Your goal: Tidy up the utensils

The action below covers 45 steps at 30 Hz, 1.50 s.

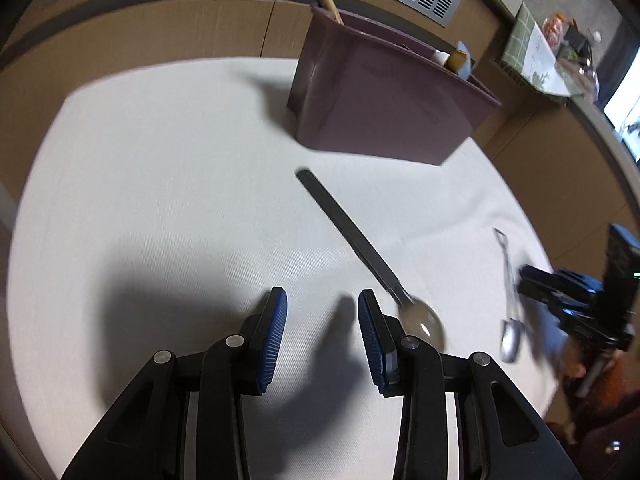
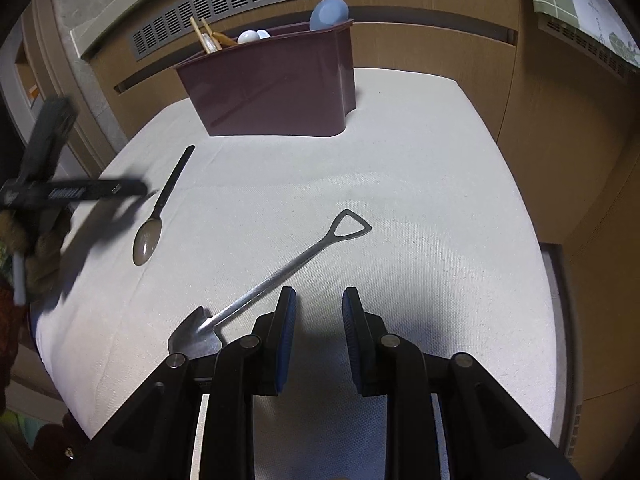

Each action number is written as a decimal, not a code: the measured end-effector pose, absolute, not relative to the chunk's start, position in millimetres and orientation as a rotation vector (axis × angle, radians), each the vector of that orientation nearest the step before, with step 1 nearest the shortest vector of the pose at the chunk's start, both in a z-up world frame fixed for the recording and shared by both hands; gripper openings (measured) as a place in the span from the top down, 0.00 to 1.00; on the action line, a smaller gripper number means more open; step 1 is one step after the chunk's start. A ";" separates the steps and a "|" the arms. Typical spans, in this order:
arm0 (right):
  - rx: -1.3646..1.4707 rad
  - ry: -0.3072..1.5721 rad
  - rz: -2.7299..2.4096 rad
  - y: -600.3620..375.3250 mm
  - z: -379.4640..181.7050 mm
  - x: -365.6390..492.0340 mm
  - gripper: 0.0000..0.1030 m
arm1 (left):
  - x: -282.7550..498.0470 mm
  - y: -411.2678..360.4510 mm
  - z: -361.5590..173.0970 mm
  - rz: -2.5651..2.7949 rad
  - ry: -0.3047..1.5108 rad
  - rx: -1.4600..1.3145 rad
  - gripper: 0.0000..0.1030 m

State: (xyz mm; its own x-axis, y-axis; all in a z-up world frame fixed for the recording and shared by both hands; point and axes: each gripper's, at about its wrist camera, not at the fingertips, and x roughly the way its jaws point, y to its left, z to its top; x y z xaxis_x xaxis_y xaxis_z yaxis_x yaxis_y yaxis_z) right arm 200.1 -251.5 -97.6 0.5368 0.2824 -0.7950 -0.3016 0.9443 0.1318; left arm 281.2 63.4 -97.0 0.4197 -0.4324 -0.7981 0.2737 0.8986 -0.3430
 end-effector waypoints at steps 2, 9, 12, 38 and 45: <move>-0.021 0.941 0.339 -249.8 -98.9 202.9 0.76 | 274.0 62.5 -98.9 -0.445 1.058 -0.218 0.63; -0.055 0.927 0.319 -242.4 -99.0 196.7 0.73 | 291.2 13.5 -77.5 -0.512 0.953 -0.135 0.63; -0.062 0.903 0.306 -241.1 -100.0 193.8 0.73 | 316.2 -9.8 -80.7 -0.584 0.976 -0.084 0.63; -0.130 0.933 0.372 -228.5 -98.0 185.0 0.47 | 174.4 15.1 -97.6 -0.680 1.006 0.312 0.64; -0.090 0.958 0.353 -229.2 -95.7 188.4 0.49 | 187.3 -29.7 -95.3 -0.609 0.973 0.406 0.61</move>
